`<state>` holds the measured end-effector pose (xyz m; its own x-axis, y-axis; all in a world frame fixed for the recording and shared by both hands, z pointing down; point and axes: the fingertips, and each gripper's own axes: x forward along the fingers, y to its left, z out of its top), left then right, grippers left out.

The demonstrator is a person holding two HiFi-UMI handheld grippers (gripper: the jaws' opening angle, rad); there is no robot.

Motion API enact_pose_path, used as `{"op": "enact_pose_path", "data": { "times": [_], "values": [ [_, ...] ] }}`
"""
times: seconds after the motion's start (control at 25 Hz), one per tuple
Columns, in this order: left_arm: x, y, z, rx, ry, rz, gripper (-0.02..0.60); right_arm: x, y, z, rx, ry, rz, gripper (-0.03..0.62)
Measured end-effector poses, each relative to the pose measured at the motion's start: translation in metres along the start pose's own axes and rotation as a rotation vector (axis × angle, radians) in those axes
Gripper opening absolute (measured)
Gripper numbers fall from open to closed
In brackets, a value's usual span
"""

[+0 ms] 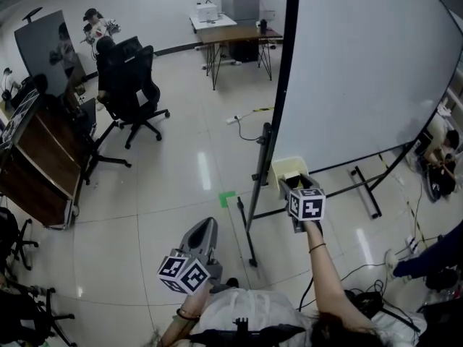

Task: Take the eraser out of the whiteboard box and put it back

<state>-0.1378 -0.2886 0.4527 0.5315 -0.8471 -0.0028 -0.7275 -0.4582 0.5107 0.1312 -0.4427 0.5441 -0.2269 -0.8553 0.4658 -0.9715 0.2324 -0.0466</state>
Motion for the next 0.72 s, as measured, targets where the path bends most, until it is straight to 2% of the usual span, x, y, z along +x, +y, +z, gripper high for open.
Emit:
{"op": "enact_pose_path", "data": {
  "times": [0.08, 0.24, 0.4, 0.72],
  "values": [
    [0.004, 0.008, 0.004, -0.003, -0.003, 0.004, -0.014, 0.006, -0.002, -0.005, -0.002, 0.011, -0.008, 0.328],
    [0.014, 0.019, 0.008, -0.011, 0.001, 0.005, -0.014, 0.009, -0.002, -0.003, -0.031, 0.014, -0.020, 0.276],
    [0.022, 0.018, 0.003, -0.022, 0.018, -0.017, -0.014, 0.008, -0.005, -0.002, -0.021, 0.026, -0.030, 0.272],
    [0.027, 0.007, -0.003, -0.027, 0.041, -0.050, -0.014, -0.027, -0.005, 0.043, -0.011, -0.097, -0.058, 0.272]
  ]
}}
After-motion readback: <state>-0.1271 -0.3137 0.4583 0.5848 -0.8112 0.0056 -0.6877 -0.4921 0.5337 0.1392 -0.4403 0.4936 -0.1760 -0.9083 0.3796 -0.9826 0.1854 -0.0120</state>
